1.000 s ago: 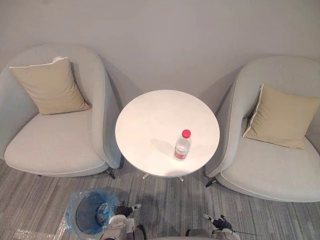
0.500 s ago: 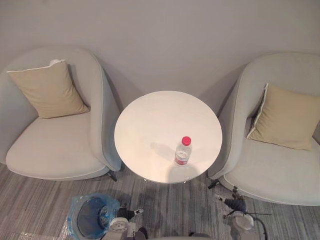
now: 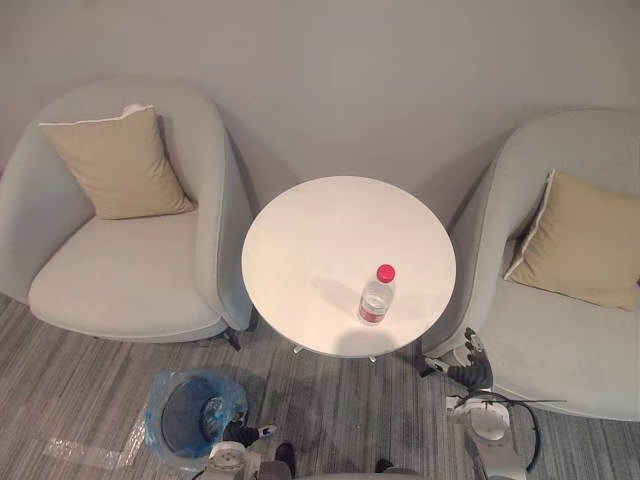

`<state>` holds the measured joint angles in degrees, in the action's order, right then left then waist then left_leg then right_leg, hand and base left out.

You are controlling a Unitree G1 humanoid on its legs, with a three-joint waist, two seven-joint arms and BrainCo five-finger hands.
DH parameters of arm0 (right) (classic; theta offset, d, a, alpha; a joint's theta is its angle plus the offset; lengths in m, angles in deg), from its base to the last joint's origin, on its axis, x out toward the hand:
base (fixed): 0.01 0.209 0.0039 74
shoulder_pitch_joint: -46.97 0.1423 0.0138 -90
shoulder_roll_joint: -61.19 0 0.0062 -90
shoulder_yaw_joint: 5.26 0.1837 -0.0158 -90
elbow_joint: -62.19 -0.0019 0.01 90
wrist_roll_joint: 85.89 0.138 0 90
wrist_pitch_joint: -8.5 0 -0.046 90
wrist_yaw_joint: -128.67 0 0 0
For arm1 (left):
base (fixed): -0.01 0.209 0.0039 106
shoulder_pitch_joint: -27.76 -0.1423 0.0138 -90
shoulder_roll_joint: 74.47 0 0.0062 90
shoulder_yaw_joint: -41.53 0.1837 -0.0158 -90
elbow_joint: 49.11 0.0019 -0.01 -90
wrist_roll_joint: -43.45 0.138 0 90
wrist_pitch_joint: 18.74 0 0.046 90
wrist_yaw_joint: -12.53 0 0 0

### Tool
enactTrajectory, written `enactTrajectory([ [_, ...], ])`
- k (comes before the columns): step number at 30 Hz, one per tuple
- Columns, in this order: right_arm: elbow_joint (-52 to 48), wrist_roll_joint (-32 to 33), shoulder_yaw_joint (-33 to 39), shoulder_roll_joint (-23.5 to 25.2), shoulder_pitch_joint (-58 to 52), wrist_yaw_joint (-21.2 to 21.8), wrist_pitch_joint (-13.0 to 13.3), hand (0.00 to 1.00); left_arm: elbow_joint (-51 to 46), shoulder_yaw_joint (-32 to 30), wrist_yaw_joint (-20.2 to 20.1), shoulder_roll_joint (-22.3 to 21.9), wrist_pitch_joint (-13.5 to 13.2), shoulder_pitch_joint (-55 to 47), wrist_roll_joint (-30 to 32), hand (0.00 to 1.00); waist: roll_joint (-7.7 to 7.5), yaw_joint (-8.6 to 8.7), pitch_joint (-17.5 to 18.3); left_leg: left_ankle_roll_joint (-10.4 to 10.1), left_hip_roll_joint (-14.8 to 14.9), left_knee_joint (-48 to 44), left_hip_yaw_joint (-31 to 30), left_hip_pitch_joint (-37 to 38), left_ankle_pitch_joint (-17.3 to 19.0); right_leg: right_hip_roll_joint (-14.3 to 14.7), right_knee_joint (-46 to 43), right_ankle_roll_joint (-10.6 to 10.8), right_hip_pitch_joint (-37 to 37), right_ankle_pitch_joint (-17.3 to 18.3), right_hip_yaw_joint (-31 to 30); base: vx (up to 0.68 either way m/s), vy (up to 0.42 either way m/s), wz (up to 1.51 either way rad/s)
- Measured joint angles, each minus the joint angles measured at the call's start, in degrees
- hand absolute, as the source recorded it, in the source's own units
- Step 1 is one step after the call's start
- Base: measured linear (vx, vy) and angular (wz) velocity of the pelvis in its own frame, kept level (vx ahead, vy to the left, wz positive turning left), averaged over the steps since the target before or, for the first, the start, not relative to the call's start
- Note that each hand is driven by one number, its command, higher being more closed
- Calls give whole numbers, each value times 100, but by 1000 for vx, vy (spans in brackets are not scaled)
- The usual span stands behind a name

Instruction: Gather rubbish on tea table into small bin, then transfer packed bag to large trash can.

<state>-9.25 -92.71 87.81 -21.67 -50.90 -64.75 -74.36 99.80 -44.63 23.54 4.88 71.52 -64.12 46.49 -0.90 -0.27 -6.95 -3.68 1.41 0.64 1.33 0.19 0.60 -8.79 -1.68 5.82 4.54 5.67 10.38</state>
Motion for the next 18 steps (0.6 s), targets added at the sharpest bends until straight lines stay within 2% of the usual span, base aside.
enactTrajectory([
  [7, -14, 1, -315, -30, 281, -12, 9, 0, -119, 7, 3, 2, -12, -69, 17, 0, 63, -15, -37, 13, -37, 218, -103, -12, -141, -17, 21, 31, -68, -37, 49, -52, 5, 6],
  [14, -12, 14, -385, -40, 758, -125, 9, 0, -251, 7, 17, -55, -77, -65, 10, 0, 221, -58, -202, 12, -73, 221, -346, -176, -167, -15, 124, 32, -60, -35, 263, 30, -17, 17],
  [18, 40, 71, -388, -43, 1124, -272, 9, 0, -355, 8, 19, -70, -110, -33, -89, 0, 267, -182, -349, 13, -85, 214, -395, -244, -167, -12, 181, 30, -57, -36, 323, 44, -17, 9],
])
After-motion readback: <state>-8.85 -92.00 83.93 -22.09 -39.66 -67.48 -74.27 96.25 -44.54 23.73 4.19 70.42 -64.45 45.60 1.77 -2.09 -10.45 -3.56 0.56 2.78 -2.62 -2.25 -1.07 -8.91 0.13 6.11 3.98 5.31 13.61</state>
